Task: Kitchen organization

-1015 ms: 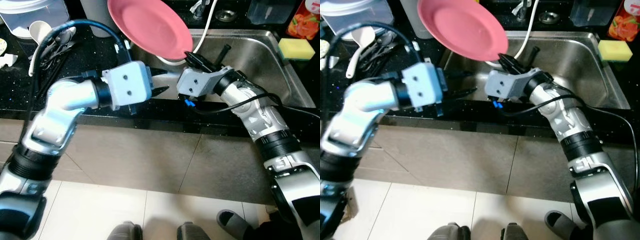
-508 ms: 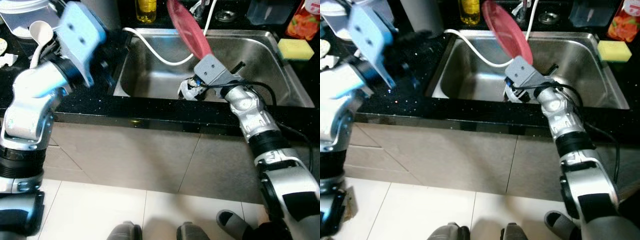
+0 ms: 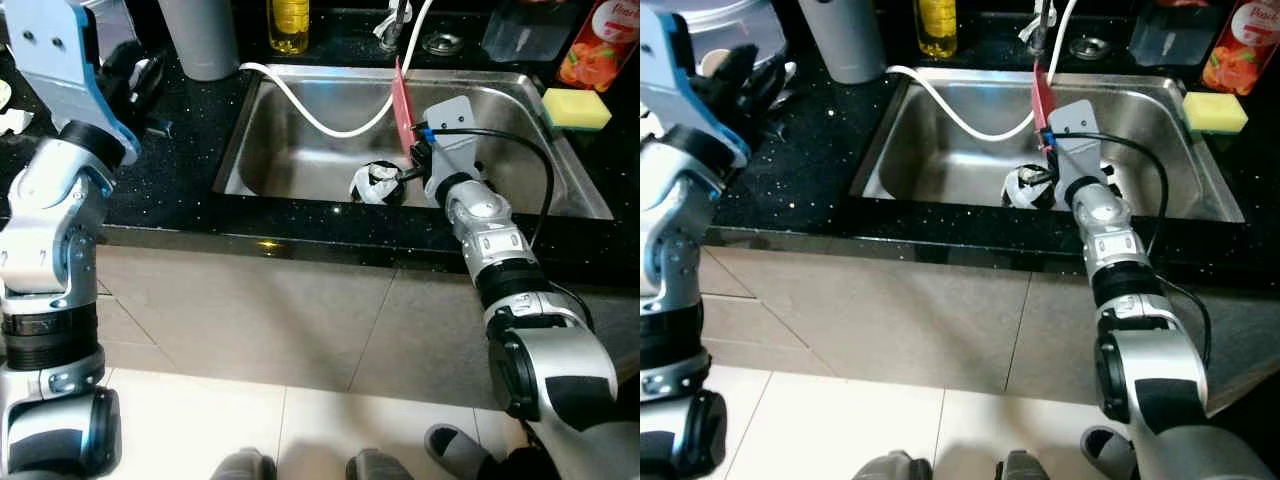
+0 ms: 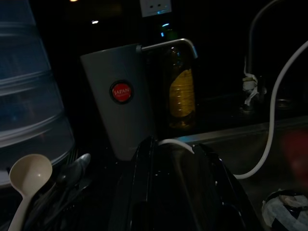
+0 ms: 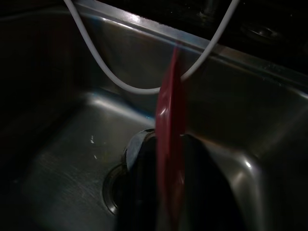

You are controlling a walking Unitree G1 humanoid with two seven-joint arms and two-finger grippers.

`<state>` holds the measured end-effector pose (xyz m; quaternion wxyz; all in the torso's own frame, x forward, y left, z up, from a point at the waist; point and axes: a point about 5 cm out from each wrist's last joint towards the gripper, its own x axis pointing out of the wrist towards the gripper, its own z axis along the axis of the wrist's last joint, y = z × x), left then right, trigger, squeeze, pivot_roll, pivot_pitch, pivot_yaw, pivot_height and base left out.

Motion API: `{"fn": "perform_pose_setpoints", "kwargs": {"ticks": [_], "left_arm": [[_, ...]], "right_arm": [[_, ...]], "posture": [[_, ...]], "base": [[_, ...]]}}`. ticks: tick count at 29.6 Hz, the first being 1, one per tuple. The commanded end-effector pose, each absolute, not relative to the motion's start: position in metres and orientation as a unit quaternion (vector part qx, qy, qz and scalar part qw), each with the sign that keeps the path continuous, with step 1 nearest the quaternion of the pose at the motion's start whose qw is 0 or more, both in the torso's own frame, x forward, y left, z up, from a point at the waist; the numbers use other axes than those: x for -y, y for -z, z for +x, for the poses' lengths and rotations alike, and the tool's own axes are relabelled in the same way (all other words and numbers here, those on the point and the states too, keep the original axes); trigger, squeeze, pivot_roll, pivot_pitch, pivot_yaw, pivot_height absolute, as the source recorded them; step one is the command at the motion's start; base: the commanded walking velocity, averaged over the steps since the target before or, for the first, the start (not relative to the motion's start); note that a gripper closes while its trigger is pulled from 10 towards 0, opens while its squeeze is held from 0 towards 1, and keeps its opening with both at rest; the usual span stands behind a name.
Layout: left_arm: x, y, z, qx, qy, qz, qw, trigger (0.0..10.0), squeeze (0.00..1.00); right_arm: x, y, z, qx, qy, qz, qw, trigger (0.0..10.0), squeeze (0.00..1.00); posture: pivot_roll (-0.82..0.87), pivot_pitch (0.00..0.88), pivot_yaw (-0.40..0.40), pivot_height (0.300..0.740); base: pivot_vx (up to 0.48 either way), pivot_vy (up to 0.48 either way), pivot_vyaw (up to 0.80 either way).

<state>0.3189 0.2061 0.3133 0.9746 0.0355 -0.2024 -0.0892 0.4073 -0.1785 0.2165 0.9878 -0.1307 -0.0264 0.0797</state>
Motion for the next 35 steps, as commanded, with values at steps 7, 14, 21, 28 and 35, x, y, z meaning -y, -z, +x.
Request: {"fn": "perform_pose_setpoints", "kwargs": {"ticks": [7, 14, 21, 28, 35], "left_arm": [[-0.206, -0.305, 0.318, 0.185, 0.069, 0.021, 0.980, 10.0, 0.00], [-0.211, -0.302, 0.320, 0.169, 0.039, 0.011, 0.985, 10.0, 0.00], [-0.227, -0.283, 0.327, 0.104, -0.030, -0.013, 0.994, 10.0, 0.00], [-0.258, -0.261, 0.335, 0.033, -0.153, -0.044, 0.987, 10.0, 0.00], [-0.269, -0.253, 0.343, 0.005, -0.199, -0.035, 0.979, 10.0, 0.00]], "right_arm": [[0.179, -0.186, 0.404, -0.032, -0.072, -0.089, 0.993, 10.0, 1.00], [0.192, -0.225, 0.401, 0.083, -0.033, 0.039, 0.995, 10.0, 0.00], [0.198, -0.263, 0.382, 0.185, -0.031, 0.153, 0.970, 10.0, 0.00], [0.193, -0.295, 0.363, 0.261, -0.069, 0.192, 0.944, 10.0, 0.00], [0.190, -0.307, 0.355, 0.285, -0.087, 0.234, 0.925, 10.0, 0.00]], "posture": [[0.00, 0.120, 0.048, 0.740], [0.00, 0.110, 0.057, 0.740], [-0.02, 0.121, 0.060, 0.740], [-0.04, 0.121, 0.073, 0.740], [-0.05, 0.111, 0.081, 0.740]], "base": [[0.000, 0.000, 0.00], [0.000, 0.000, 0.00], [0.000, 0.000, 0.00], [0.000, 0.000, 0.00], [0.000, 0.000, 0.00]]}}
